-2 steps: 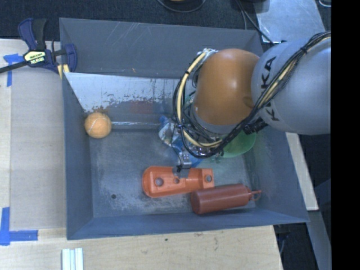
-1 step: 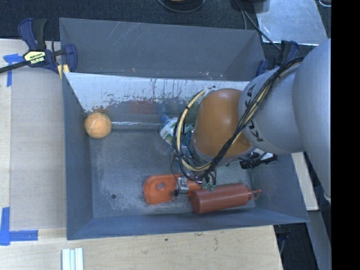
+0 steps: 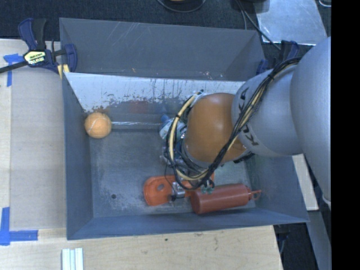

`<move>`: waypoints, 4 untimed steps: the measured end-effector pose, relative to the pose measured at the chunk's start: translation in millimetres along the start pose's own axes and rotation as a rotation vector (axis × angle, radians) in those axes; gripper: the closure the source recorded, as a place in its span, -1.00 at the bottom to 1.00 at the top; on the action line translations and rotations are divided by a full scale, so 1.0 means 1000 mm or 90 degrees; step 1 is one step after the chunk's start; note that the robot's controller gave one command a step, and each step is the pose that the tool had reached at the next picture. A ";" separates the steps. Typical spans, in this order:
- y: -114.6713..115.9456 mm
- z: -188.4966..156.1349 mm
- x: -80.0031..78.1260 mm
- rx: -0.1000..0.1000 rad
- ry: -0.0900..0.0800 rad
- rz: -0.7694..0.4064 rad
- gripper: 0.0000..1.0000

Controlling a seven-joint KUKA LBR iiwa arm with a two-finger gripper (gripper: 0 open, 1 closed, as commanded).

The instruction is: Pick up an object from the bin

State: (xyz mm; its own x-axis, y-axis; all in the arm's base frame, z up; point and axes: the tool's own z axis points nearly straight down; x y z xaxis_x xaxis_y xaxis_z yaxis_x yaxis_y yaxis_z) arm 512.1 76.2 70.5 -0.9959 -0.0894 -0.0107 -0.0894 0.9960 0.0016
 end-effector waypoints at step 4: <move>-0.021 -0.002 -0.010 0.000 0.009 0.129 1.00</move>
Offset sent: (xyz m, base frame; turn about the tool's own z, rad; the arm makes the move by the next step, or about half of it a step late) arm 0.0000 0.0000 0.0000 0.0000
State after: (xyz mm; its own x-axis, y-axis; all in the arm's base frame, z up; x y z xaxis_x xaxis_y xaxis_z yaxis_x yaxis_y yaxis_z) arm 523.8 55.9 72.3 -0.9936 0.1128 0.0042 0.1128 0.9936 0.0028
